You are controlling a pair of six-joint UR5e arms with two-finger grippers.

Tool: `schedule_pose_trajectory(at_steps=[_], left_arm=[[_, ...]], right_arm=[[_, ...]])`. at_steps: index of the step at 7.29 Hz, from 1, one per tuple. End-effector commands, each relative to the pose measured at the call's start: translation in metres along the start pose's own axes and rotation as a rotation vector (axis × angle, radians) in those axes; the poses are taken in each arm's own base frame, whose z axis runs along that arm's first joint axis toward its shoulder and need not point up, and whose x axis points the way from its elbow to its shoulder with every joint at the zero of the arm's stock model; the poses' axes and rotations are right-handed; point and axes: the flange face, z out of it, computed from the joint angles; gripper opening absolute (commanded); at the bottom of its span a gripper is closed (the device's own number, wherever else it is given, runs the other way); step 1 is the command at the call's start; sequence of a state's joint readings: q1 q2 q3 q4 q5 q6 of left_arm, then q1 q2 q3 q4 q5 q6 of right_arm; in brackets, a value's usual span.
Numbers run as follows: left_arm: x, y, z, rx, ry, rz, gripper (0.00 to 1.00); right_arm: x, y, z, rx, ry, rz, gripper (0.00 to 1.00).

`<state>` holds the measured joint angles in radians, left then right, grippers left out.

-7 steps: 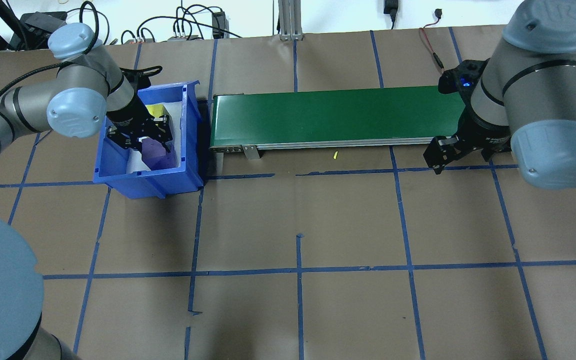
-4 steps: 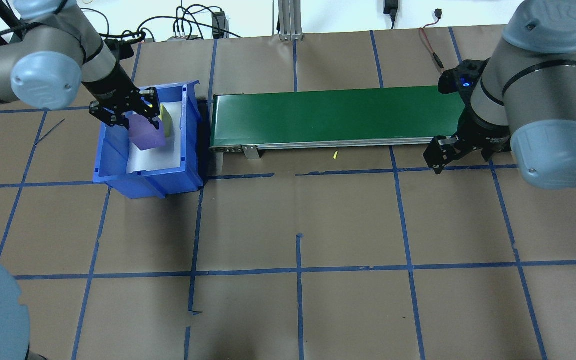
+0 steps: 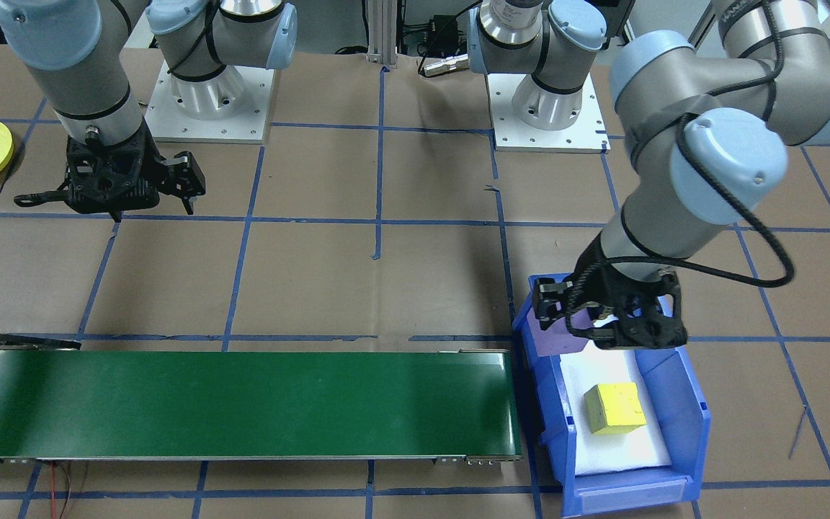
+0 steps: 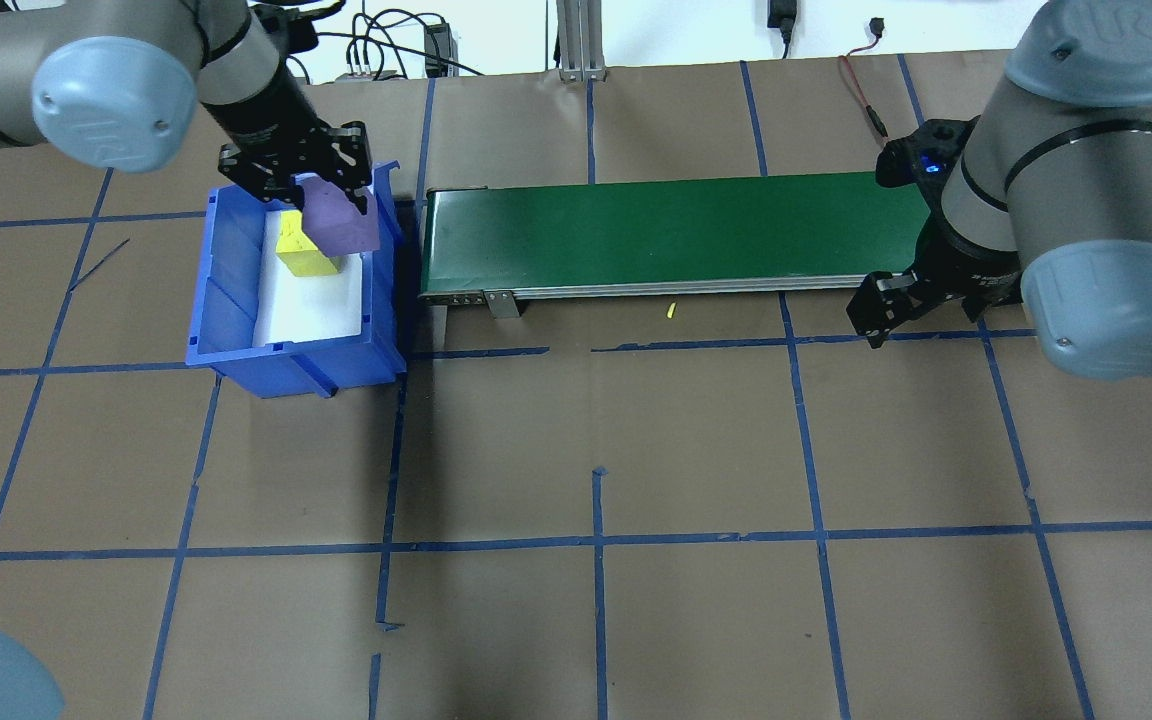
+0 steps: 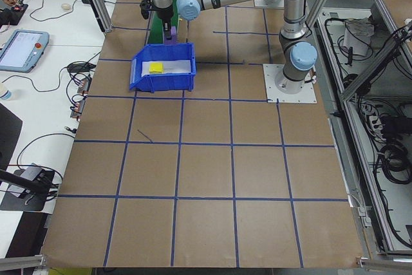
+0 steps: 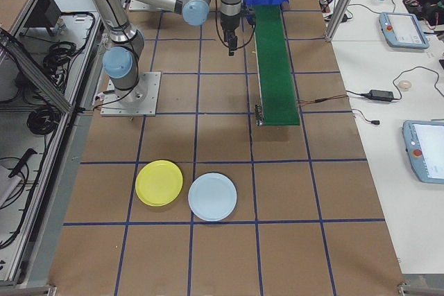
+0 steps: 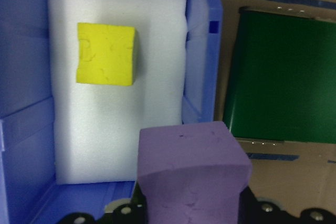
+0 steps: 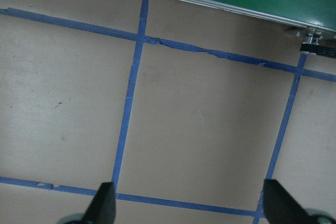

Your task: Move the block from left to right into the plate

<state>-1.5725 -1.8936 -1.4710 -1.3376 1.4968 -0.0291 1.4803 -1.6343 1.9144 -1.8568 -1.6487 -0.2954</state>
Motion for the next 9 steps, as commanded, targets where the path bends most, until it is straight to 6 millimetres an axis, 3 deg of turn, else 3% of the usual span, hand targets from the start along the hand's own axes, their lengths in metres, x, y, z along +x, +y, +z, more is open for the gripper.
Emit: schedule_pose_trajectory(at_steps=[1, 2, 3, 5, 7, 8, 9], left_arm=[[0.039, -0.016, 0.046, 0.026, 0.001, 0.068, 0.27], [0.045, -0.029, 0.070, 0.050, 0.001, 0.068, 0.27], [0.059, -0.029, 0.084, 0.047, 0.002, 0.074, 0.27], [0.070, -0.033, 0.091, 0.085, 0.018, 0.048, 0.30], [0.072, -0.034, 0.095, 0.102, 0.023, 0.050, 0.86], [0.073, -0.033, 0.088, 0.114, 0.025, 0.047, 1.00], [0.074, -0.029, 0.065, 0.141, 0.030, 0.053, 1.00]], right_arm=[[0.000, 0.000, 0.000, 0.002, -0.001, 0.000, 1.00], [0.000, -0.001, 0.000, 0.004, -0.002, 0.000, 1.00], [0.001, -0.001, 0.000, 0.007, -0.002, 0.001, 1.00], [0.001, -0.001, -0.001, 0.012, -0.002, 0.002, 1.00], [0.000, -0.002, -0.001, 0.014, -0.010, 0.005, 1.00], [0.000, -0.002, -0.001, 0.015, -0.011, 0.006, 1.00], [-0.001, -0.002, -0.002, 0.016, -0.011, 0.008, 1.00]])
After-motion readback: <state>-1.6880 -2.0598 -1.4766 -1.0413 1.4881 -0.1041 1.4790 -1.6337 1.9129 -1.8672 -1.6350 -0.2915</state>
